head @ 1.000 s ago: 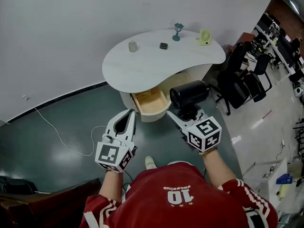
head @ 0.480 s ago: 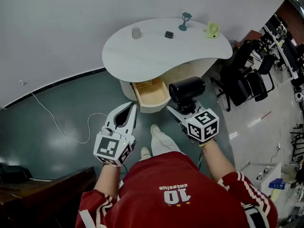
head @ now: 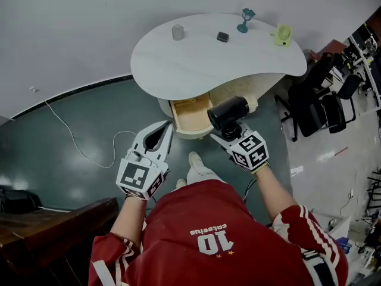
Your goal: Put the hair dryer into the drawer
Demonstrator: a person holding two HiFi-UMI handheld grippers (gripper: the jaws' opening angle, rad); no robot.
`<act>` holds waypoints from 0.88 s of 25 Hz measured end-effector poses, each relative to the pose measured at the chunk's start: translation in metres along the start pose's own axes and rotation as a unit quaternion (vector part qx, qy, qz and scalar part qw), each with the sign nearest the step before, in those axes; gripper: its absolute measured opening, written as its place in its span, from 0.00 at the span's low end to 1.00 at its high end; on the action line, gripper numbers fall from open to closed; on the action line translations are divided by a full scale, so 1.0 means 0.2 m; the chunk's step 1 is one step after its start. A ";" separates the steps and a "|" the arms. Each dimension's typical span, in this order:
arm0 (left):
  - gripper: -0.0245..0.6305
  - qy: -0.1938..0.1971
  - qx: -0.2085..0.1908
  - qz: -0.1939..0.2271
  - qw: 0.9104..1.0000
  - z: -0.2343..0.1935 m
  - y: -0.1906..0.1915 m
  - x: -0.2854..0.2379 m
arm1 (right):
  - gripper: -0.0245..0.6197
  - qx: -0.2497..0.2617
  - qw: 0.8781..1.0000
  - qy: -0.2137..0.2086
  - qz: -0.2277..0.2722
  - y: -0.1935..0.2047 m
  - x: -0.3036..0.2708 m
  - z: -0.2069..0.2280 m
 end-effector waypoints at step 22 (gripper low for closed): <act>0.04 -0.026 0.015 -0.073 0.997 -0.17 0.15 -0.27 | 0.43 0.141 0.969 -0.114 -0.170 0.56 -0.76 0.32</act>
Point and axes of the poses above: the fingertips, and each gripper's own axes: x backward along the fingers, z to its right, y out of its underside, the point moved 5 cm from there along x, backward along the fingers, and after that the axes turned 9 degrees about y, right-handed, at the moved point
